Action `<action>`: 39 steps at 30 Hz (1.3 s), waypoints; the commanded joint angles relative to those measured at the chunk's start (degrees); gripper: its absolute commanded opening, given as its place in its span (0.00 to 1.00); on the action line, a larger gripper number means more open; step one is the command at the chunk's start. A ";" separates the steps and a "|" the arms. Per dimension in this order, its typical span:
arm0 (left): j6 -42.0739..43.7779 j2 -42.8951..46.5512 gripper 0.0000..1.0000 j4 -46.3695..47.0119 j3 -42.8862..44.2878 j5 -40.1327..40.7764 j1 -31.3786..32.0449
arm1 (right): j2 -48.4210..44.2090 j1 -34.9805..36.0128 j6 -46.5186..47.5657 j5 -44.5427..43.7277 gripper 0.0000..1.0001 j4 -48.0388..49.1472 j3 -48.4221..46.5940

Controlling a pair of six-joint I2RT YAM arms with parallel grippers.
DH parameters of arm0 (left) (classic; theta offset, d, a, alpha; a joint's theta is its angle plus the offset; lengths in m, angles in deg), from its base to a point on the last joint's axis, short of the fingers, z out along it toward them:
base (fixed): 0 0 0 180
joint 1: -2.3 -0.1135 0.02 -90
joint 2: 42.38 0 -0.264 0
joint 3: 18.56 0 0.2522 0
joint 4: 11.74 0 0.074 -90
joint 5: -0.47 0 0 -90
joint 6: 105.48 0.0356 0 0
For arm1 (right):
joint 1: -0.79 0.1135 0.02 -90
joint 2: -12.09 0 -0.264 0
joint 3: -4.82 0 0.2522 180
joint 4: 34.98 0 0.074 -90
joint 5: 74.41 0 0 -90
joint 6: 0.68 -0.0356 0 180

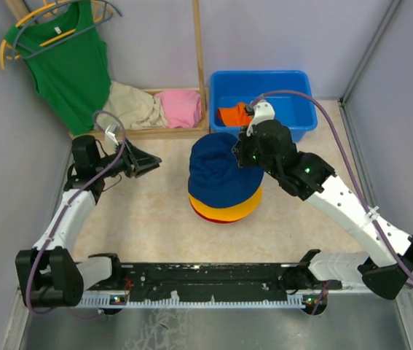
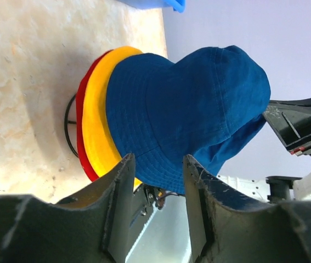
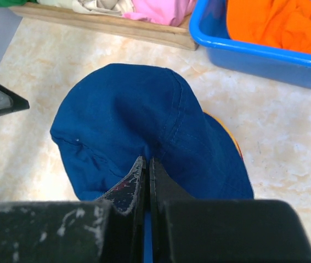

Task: Stack the hats

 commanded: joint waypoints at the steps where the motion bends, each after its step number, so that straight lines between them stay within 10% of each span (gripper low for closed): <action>1: -2.75 -3.13 0.48 3.10 -0.83 1.02 2.59 | -4.86 -1.16 0.60 -2.46 0.00 1.50 1.80; 7: -7.90 -6.40 0.51 6.93 -1.45 0.86 4.99 | -9.19 -1.17 -2.90 -1.84 0.00 0.62 9.35; 12: -11.55 -6.64 0.56 8.44 -5.05 0.80 6.45 | -11.53 -1.18 -4.14 -3.48 0.48 -0.20 10.80; 16: -17.80 -6.33 0.58 15.11 -10.17 1.21 8.11 | -12.58 -1.13 -4.27 -5.11 0.64 -1.31 10.15; 32: -30.21 -7.58 0.62 27.75 -13.58 8.51 17.45 | -15.79 -3.40 -4.48 -6.43 0.68 -3.94 10.41; 39: -31.28 -9.06 0.46 29.54 -13.92 11.33 20.56 | -17.45 -6.41 -5.68 -4.38 0.70 -4.76 12.80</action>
